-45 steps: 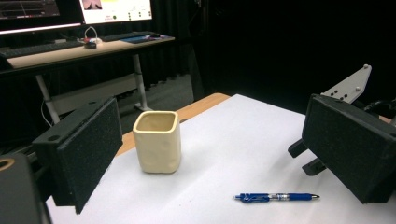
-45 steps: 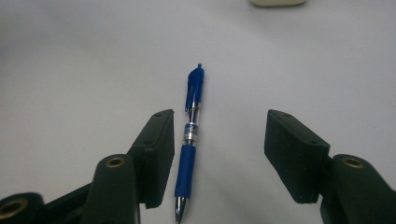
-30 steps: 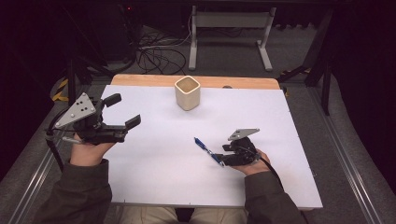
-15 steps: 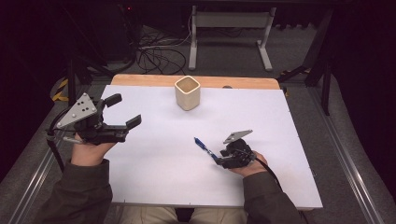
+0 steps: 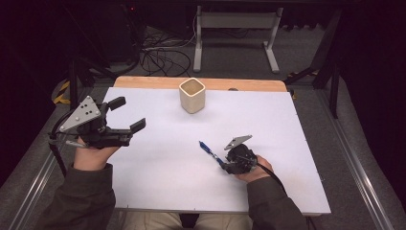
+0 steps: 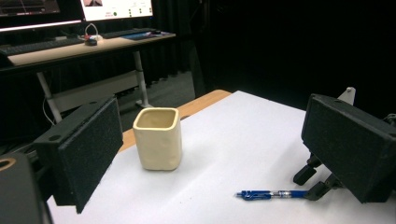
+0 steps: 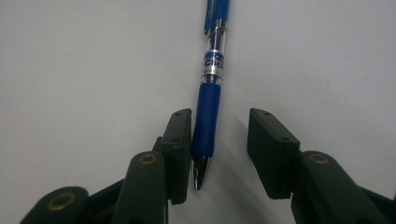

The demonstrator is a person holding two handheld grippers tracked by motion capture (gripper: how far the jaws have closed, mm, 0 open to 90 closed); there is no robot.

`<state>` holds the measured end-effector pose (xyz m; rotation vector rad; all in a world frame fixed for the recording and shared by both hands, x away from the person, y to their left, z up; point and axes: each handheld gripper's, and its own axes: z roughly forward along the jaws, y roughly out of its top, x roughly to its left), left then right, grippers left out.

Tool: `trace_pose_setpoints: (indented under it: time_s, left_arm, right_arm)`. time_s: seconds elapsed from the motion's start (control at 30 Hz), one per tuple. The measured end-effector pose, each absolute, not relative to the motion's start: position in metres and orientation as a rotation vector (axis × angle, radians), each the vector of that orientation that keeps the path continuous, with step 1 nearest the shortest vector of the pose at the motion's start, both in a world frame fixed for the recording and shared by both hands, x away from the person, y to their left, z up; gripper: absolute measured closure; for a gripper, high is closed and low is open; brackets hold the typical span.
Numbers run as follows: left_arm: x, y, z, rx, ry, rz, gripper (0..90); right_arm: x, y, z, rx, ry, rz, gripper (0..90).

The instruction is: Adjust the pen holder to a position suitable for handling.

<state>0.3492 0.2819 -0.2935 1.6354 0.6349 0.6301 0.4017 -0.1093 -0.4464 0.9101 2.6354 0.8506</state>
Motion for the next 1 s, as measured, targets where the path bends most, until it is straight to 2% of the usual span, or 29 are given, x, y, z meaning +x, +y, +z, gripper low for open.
trace_pose_setpoints:
  time_s: [0.1,0.13,0.33,1.0]
  left_arm:
    - [0.35,0.281,-0.294,1.635,0.636,0.629,6.3]
    - [0.35,0.281,-0.294,1.638,0.635,0.629,6.4]
    - [0.35,0.279,-0.295,1.647,0.627,0.619,7.2]
    - [0.351,0.275,-0.298,1.665,0.622,0.615,7.5]
  right_arm:
    - [0.4,-0.107,-0.446,0.896,2.645,0.834,68.1]
    - [0.399,-0.106,-0.445,0.88,2.658,0.827,73.7]
    - [0.399,-0.105,-0.444,0.892,2.669,0.829,79.6]
    - [0.395,-0.124,-0.418,0.82,2.448,1.133,80.5]
